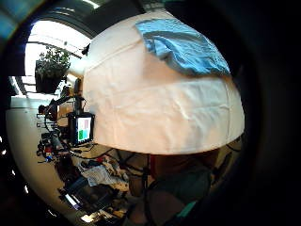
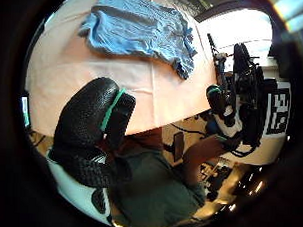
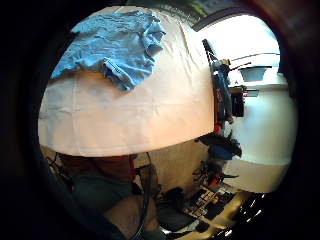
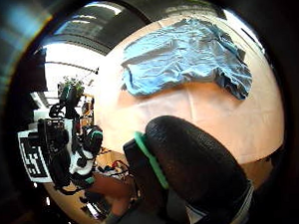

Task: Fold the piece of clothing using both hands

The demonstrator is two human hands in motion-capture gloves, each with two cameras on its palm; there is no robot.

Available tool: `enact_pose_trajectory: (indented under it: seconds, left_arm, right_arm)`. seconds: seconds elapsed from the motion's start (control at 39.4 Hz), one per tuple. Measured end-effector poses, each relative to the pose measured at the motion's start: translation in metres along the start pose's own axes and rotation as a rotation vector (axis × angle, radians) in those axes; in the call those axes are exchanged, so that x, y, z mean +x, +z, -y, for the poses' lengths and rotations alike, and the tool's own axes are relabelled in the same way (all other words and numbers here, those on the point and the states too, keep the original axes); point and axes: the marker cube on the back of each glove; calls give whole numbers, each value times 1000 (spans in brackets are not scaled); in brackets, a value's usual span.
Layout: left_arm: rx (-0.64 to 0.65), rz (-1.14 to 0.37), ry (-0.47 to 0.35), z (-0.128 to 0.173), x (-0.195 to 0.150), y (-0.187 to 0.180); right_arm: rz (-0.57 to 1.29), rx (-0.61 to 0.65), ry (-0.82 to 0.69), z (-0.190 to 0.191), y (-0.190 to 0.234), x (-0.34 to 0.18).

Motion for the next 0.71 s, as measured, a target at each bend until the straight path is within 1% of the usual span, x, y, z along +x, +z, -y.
enact_pose_trajectory:
  seconds: [0.13, 0.25, 0.35, 0.48, 0.71]
  left_arm:
    - [-18, -10, 4, -6, -1, -1]
    - [-32, -27, -2, -3, -7, 5]
    - [-45, -28, -9, -9, -8, 0]
    - [-15, -40, -4, -3, -10, 0]
    - [0, -36, -9, -13, -8, -16]
  right_arm:
    - [-14, 5, -10, 0, 0, -1]
    - [-38, 36, -3, 9, 0, -1]
    - [-31, 31, -9, 9, -7, -2]
    - [-30, 31, -17, 9, -16, -1]
    - [-34, 32, -16, 12, -20, 3]
